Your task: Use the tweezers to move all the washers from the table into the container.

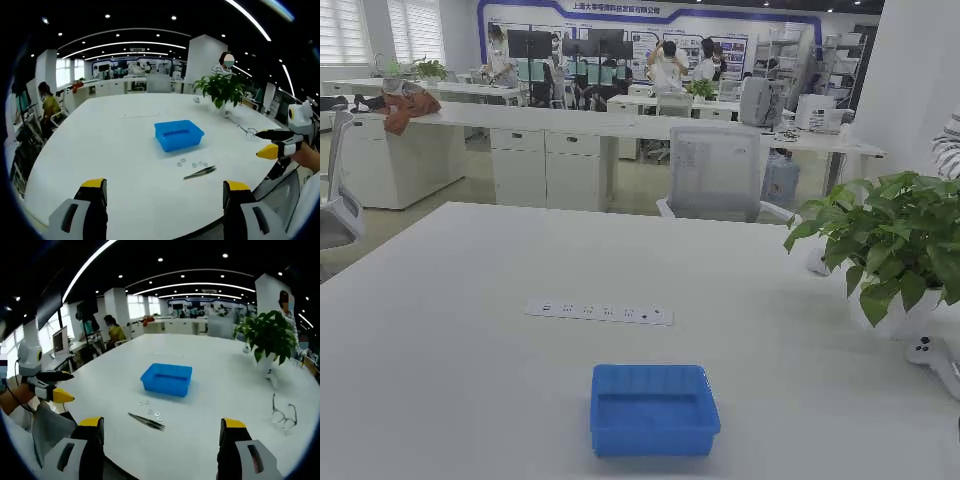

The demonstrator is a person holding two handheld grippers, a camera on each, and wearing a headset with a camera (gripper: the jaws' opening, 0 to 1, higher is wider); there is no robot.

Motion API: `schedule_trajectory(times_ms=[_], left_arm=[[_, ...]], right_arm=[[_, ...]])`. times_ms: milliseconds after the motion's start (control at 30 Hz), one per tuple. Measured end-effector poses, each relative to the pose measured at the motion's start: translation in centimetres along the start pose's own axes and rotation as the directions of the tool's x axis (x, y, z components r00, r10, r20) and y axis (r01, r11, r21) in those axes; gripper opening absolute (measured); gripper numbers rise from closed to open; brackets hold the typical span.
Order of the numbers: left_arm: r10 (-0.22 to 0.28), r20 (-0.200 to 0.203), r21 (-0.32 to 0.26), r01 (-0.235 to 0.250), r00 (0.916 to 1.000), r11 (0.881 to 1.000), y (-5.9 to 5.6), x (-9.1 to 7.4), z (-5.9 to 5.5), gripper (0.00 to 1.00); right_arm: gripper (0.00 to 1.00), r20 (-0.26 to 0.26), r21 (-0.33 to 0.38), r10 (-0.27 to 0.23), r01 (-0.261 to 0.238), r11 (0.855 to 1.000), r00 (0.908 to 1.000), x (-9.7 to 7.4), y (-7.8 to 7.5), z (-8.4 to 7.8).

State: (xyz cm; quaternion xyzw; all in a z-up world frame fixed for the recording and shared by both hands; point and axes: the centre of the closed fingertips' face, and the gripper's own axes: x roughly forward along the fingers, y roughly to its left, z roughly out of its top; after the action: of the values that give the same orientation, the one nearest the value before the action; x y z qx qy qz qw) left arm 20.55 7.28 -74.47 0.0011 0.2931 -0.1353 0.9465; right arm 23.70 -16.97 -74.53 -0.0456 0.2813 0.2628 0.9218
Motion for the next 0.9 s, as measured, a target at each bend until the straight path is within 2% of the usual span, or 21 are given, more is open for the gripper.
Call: schedule_trajectory(times_ms=[267,567,667,900], left_arm=[[0.006,0.000,0.000,-0.006,1.0000,1.000,0.14,-0.14,-0.06,0.99],[0.008,0.000,-0.002,-0.008,1.0000,1.000,0.19,-0.30,-0.21,0.99],[0.009,-0.008,0.005,-0.009,0.9999,1.000,0.26,-0.32,-0.32,0.91],[0.004,-0.010,0.009,-0.004,0.9999,1.000,0.34,-0.20,-0.29,0.92]], right_arm=[[0.94,-0.016,-0.019,-0.006,0.006,1.000,0.9999,0.10,0.10,-0.27],[0.94,-0.017,-0.008,-0.001,0.001,1.000,0.9999,0.09,0.14,-0.25],[0.93,-0.016,0.000,-0.002,0.002,1.000,0.9999,0.05,0.10,-0.27],[0.93,-0.014,0.015,-0.006,0.006,1.000,0.9999,0.01,-0.12,-0.32]])
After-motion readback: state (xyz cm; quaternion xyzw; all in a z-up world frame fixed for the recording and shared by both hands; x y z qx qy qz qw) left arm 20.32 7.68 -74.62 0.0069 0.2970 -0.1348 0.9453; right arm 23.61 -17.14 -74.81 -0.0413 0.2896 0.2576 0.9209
